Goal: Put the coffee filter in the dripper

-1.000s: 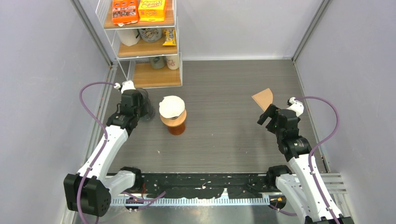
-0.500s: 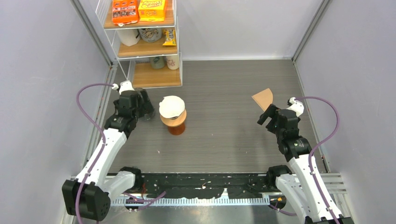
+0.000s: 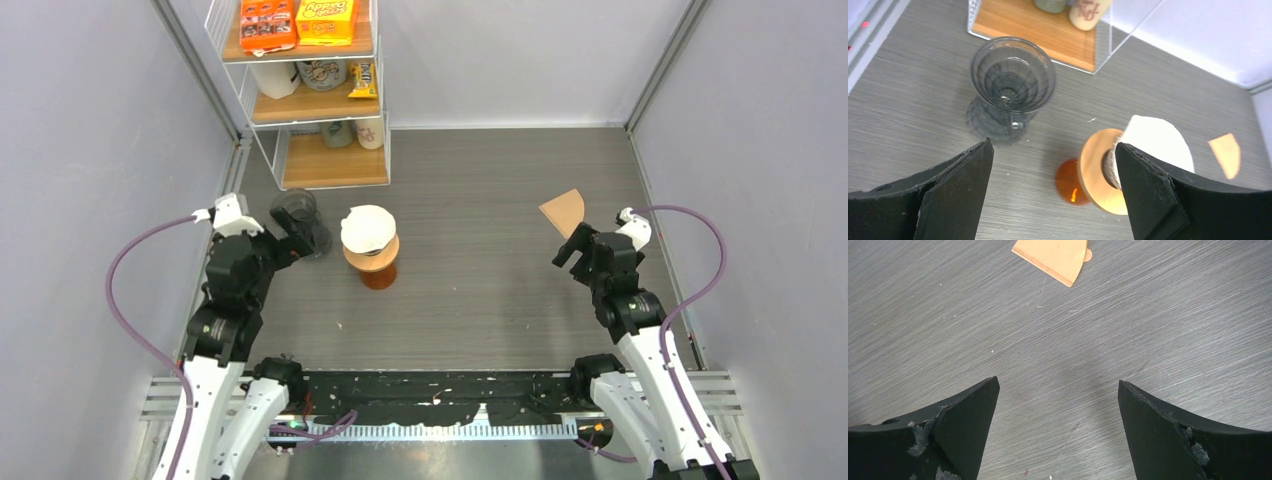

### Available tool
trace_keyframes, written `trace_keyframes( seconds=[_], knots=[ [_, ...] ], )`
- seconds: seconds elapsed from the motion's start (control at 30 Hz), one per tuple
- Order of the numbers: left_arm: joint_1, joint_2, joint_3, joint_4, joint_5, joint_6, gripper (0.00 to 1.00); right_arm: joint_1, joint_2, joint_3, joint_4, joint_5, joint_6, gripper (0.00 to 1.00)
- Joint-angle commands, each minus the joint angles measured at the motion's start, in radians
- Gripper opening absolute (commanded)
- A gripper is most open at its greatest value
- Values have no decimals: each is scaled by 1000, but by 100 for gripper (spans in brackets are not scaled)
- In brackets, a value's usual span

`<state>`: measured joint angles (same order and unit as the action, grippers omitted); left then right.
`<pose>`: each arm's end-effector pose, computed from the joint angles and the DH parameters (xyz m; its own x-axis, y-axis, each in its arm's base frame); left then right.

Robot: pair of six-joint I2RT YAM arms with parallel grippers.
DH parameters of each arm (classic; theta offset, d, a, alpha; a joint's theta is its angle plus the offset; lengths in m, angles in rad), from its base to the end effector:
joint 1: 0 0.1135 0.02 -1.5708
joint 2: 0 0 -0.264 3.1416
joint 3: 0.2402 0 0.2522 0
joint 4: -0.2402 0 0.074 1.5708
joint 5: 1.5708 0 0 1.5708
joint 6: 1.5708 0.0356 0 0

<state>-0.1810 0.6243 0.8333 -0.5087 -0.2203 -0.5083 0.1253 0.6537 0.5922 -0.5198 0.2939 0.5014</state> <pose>0.1360 -0.0170 0.3452 -0.2392 -0.4390 -0.8660 -0.1673 0.8972 -0.4086 0.1491 0.0084 0.2595 -0.4198 0.4108 -0.8093 0.3676 0.8922 0.2622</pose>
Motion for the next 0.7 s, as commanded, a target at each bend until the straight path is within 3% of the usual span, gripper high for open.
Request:
trace_keyframes(
  seconds=[0.0, 0.27, 0.47, 0.67],
  knots=[
    [6, -84, -48, 36, 113, -9, 99, 1, 38, 62, -8, 26, 7, 95],
    [6, -134, -79, 57, 266, 12, 99, -1, 144, 130, 2, 8, -9, 95],
    [6, -154, -96, 23, 121, 6, 100, -39, 343, 227, 9, -30, -33, 95],
    [6, -190, -121, 5, 21, -5, 100, -128, 656, 400, 12, -104, -70, 95]
  ],
)
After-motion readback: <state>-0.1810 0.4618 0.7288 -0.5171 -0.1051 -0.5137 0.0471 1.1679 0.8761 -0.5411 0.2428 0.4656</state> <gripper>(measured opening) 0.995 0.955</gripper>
